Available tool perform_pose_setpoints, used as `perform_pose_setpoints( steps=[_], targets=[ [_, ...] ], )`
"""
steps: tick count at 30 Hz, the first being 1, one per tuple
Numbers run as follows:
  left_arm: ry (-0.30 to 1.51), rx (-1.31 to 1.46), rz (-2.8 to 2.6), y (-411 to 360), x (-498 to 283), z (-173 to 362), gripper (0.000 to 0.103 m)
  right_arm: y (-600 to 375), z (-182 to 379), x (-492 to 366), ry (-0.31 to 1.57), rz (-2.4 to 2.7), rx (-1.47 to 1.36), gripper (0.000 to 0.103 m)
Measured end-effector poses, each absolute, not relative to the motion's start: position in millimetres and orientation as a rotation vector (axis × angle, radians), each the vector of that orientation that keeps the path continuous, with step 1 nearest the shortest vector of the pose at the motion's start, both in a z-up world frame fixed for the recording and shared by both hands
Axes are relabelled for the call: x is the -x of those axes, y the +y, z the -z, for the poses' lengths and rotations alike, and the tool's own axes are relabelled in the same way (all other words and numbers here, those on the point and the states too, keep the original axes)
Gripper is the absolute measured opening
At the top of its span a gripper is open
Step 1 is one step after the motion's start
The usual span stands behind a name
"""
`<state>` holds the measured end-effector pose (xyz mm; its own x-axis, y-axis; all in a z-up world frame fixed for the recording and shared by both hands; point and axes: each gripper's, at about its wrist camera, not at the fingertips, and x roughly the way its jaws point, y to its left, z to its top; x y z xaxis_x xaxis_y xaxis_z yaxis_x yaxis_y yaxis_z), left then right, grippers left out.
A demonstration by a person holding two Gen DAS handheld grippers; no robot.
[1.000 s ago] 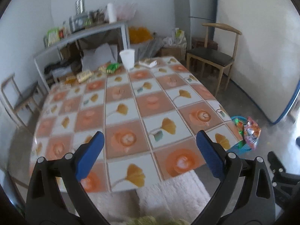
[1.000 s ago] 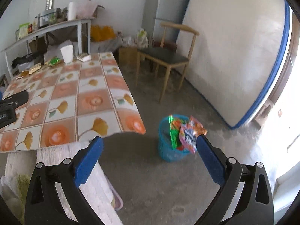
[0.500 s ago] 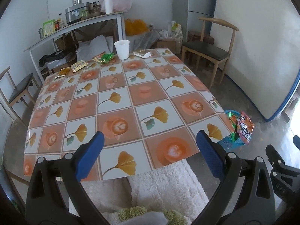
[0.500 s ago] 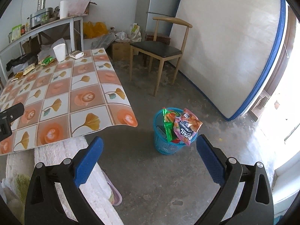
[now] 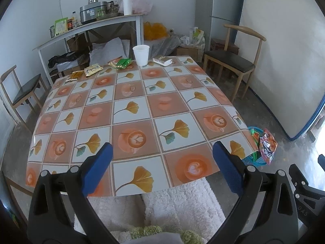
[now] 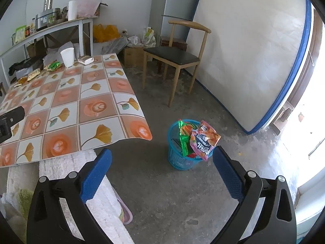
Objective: Collect trash
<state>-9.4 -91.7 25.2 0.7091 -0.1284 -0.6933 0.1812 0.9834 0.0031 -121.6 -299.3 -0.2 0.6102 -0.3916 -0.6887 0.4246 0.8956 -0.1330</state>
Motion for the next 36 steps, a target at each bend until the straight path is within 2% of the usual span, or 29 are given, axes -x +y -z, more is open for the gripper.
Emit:
perform_pose_setpoints(
  steps=[36],
  targets=[
    [0.774, -0.056, 0.142, -81, 11, -25, 0.095, -298, -4, 123, 0.763, 0.471, -0.044, 0.097]
  ],
)
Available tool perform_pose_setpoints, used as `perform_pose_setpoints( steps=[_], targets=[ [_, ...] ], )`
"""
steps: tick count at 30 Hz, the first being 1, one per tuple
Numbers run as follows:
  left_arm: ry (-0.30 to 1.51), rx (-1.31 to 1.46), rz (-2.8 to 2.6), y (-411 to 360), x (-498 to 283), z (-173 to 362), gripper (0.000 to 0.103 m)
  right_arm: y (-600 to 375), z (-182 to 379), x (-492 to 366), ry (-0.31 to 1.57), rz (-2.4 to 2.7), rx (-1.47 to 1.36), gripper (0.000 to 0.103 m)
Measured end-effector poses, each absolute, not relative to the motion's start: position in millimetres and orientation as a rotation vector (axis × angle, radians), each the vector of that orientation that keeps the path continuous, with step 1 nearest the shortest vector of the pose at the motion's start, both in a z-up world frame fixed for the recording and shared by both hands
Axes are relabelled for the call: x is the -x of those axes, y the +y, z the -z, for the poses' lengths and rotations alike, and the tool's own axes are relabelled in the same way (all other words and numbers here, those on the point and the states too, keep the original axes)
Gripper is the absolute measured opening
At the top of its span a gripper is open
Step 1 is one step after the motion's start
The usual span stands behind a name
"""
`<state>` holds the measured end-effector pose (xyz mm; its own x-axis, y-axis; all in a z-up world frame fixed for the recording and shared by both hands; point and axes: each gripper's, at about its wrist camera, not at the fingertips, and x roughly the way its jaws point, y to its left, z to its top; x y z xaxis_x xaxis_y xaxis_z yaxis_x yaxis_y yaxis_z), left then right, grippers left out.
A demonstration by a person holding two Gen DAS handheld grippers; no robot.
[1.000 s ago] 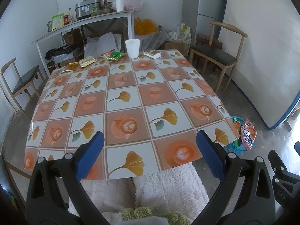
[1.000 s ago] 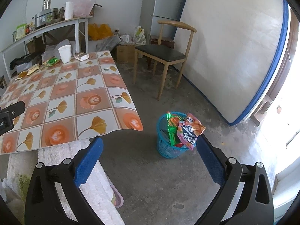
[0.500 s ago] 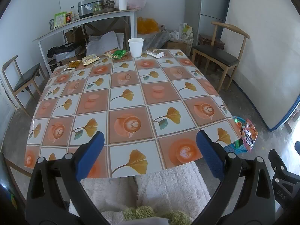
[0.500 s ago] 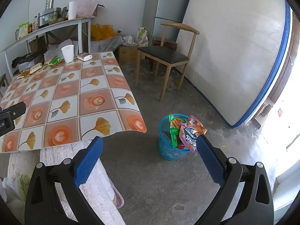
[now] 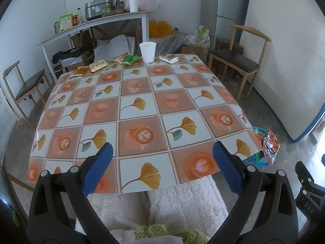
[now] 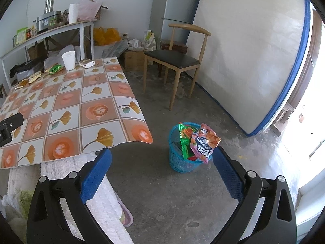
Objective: Collect trash
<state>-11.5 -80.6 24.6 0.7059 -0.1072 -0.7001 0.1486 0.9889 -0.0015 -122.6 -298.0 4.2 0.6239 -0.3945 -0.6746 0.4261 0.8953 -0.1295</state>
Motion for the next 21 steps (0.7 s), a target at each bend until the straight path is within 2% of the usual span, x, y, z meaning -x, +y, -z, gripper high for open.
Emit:
perform_pose_setpoints(
  steps=[21],
  targets=[
    [0.771, -0.054, 0.139, -78.5, 10.7, -24.7, 0.095, -296.8, -4.3, 121.7, 0.758, 0.468, -0.042, 0.097]
  ],
)
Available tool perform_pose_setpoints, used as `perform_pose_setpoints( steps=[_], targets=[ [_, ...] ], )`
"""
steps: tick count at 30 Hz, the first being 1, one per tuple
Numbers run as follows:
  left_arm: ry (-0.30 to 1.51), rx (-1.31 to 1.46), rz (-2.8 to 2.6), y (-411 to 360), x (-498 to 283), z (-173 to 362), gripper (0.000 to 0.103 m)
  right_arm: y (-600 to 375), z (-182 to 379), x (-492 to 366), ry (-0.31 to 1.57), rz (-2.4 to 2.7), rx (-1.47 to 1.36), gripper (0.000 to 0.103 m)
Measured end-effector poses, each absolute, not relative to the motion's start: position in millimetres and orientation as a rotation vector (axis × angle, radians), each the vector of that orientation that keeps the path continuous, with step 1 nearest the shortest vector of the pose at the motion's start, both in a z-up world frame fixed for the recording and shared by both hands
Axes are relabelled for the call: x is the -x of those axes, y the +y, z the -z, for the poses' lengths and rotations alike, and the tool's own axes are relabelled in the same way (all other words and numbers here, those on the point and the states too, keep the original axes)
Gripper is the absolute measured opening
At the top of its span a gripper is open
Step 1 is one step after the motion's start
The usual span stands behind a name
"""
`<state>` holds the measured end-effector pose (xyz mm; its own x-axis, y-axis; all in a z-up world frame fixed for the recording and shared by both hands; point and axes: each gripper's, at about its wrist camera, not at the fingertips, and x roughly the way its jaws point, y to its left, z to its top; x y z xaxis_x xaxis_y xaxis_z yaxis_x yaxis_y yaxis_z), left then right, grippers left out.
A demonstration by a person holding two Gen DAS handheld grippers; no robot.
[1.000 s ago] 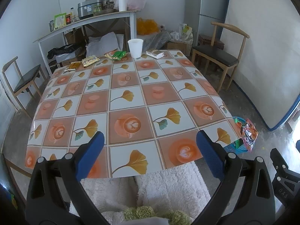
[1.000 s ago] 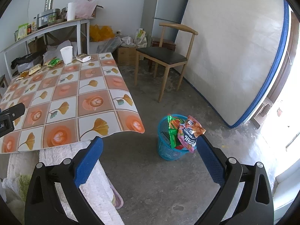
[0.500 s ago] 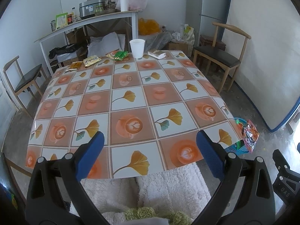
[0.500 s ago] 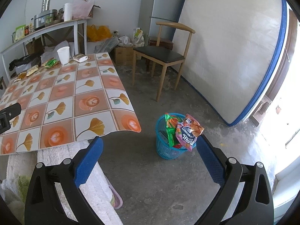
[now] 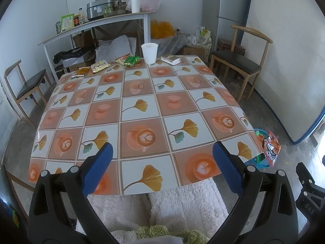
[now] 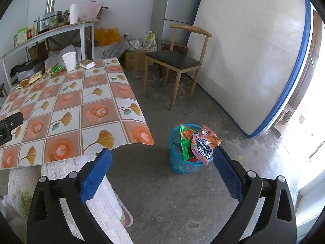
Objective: Collect trash
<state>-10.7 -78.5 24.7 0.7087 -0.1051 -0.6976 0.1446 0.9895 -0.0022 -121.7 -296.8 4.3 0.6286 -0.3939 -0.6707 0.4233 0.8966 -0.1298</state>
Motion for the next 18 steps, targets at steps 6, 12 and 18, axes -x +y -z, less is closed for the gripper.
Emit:
perform_pose_setpoints(
  steps=[6, 12, 18],
  targets=[
    [0.771, -0.053, 0.139, -78.3, 10.3, -25.0, 0.095, -296.8, -4.8, 121.5, 0.757, 0.466, -0.042, 0.097],
    [0.77, -0.053, 0.137, -78.5, 10.7, -25.3, 0.095, -297.3, -6.6, 121.1, 0.755, 0.466, -0.042, 0.097],
    [0.767, -0.052, 0.135, -77.4, 10.3, -26.4, 0.095, -297.2, -6.4, 121.2, 0.755, 0.466, -0.042, 0.097]
  ],
)
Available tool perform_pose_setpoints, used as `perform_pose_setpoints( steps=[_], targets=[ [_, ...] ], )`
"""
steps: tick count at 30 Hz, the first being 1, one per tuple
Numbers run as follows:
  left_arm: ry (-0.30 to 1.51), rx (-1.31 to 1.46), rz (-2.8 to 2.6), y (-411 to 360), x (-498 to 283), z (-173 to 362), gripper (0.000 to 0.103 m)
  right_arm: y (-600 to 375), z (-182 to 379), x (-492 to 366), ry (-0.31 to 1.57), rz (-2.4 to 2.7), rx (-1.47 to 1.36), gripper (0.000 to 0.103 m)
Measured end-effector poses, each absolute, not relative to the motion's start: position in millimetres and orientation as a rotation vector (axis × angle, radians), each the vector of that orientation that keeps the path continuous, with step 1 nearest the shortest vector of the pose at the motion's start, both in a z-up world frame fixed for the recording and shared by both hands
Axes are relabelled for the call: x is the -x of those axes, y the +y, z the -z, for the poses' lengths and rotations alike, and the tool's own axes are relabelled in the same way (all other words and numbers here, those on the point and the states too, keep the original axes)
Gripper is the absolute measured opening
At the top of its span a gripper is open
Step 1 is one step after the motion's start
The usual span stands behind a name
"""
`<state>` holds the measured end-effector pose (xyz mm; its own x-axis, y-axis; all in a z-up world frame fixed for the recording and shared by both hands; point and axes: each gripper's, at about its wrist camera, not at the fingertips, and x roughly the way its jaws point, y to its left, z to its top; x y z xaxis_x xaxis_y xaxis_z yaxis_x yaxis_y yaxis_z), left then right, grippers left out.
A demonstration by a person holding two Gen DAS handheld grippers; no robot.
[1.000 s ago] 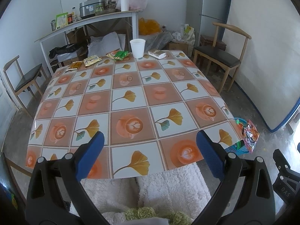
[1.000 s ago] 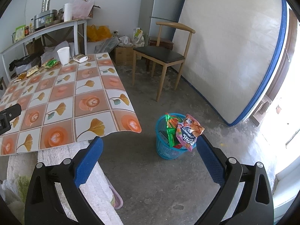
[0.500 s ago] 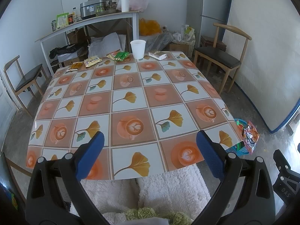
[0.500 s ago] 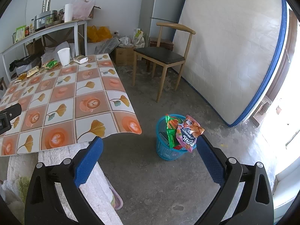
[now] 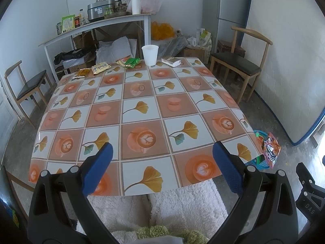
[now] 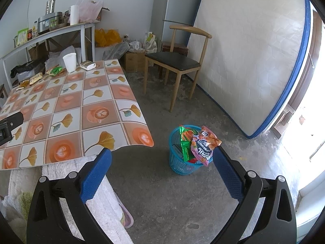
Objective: Collect trash
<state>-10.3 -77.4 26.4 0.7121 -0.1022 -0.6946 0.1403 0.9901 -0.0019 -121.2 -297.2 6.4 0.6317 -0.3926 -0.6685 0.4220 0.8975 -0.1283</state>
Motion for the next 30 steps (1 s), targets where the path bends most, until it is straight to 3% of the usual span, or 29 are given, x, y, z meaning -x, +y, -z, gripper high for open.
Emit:
perform_pose_setpoints(
  steps=[30],
  targets=[
    [0.768, -0.052, 0.135, -77.1, 10.7, -26.3, 0.095, -296.9, -8.3, 120.5, 0.757, 0.467, -0.042, 0.097]
  ],
)
